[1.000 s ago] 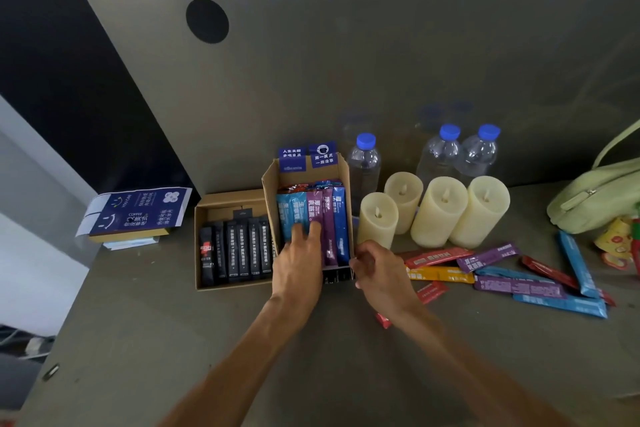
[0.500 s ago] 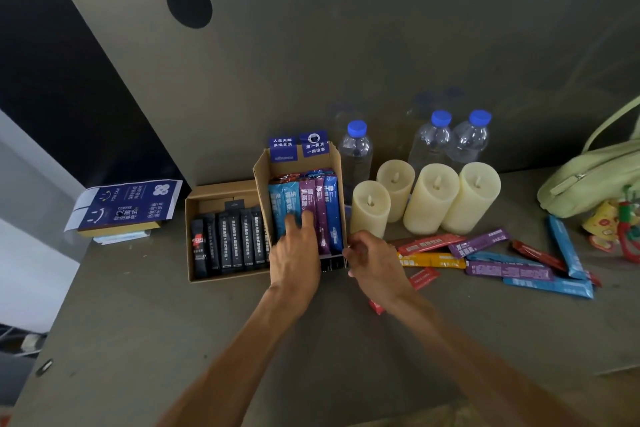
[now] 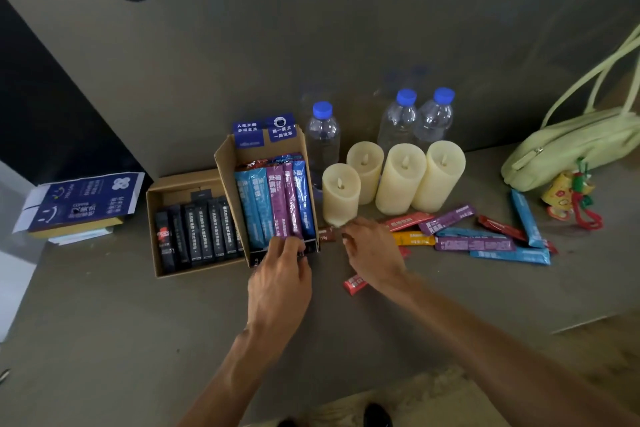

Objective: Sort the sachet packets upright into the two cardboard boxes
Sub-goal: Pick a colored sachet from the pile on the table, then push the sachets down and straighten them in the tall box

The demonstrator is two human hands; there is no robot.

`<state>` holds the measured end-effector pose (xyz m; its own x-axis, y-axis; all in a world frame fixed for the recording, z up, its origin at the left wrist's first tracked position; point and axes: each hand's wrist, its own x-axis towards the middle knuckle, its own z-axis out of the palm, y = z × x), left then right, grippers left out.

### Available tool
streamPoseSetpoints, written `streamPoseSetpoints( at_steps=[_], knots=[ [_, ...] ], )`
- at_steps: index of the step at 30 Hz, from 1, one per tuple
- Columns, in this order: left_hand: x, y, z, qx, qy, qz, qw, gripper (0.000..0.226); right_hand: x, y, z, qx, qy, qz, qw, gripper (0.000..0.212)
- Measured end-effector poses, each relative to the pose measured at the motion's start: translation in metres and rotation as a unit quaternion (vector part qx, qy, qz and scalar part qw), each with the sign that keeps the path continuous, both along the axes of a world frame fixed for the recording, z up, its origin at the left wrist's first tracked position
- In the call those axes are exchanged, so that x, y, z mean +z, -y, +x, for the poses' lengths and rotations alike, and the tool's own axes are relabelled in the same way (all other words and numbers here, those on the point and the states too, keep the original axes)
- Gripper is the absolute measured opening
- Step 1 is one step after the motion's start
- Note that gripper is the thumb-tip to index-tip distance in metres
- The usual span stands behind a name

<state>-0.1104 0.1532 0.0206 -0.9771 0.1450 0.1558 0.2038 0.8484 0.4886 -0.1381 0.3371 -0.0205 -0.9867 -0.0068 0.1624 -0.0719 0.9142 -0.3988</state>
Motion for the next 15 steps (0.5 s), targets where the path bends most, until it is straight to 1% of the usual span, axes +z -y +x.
streamPoseSetpoints(
  at_steps=[2,4,7,11,15],
  knots=[
    [-0.003,-0.004,0.006,-0.008,0.006,-0.002,1.000,0.015,-0.003,0.011,-0.010,0.049,0.027,0.032,0.998,0.023],
    [-0.005,-0.005,0.010,-0.007,0.013,-0.002,1.000,0.015,-0.009,0.017,-0.016,0.072,0.050,0.052,0.995,0.029],
    [-0.009,-0.002,0.015,-0.004,0.028,0.000,1.000,0.017,-0.017,0.012,-0.012,0.082,0.035,0.094,0.992,0.029],
    [-0.016,0.006,0.021,-0.002,0.040,0.006,0.999,0.015,-0.022,-0.005,0.008,0.094,0.035,0.104,0.989,0.022],
    [-0.028,0.019,0.034,0.001,0.057,0.018,0.998,0.011,-0.021,-0.024,0.027,0.122,0.054,0.100,0.986,0.023]
  ],
)
